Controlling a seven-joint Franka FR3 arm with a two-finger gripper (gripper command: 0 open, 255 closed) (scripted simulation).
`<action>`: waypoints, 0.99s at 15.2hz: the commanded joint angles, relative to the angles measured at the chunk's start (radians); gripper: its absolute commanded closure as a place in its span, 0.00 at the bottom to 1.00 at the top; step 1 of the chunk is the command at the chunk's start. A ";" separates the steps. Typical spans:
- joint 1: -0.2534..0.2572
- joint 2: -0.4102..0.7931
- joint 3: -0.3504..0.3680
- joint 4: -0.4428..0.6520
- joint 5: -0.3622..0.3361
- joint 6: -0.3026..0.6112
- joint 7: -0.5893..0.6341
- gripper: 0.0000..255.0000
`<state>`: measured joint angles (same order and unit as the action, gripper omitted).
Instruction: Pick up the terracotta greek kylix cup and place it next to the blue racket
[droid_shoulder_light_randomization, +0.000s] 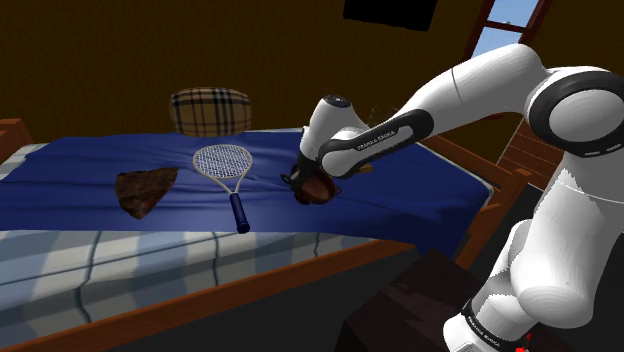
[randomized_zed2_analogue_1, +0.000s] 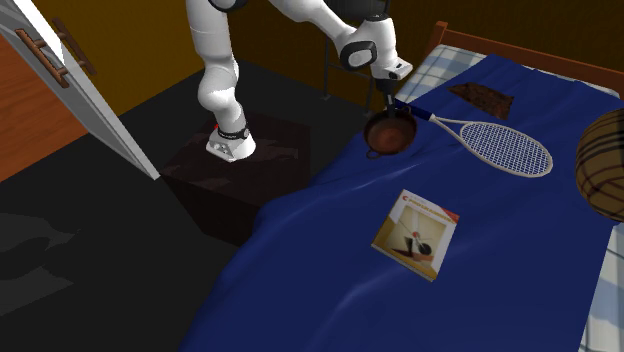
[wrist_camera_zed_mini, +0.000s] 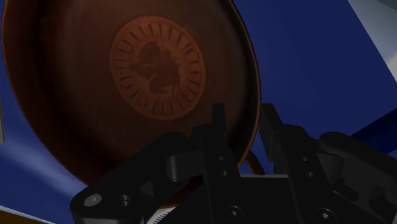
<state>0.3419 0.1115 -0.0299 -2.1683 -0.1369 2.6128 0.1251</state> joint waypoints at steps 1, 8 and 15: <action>-0.001 0.001 -0.001 -0.002 0.000 -0.002 0.000 0.00; 0.001 -0.055 0.001 -0.008 0.004 -0.053 -0.003 0.00; 0.003 -0.105 0.004 -0.009 0.009 -0.103 -0.006 0.00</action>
<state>0.3453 0.0071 -0.0260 -2.1765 -0.1284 2.5107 0.1188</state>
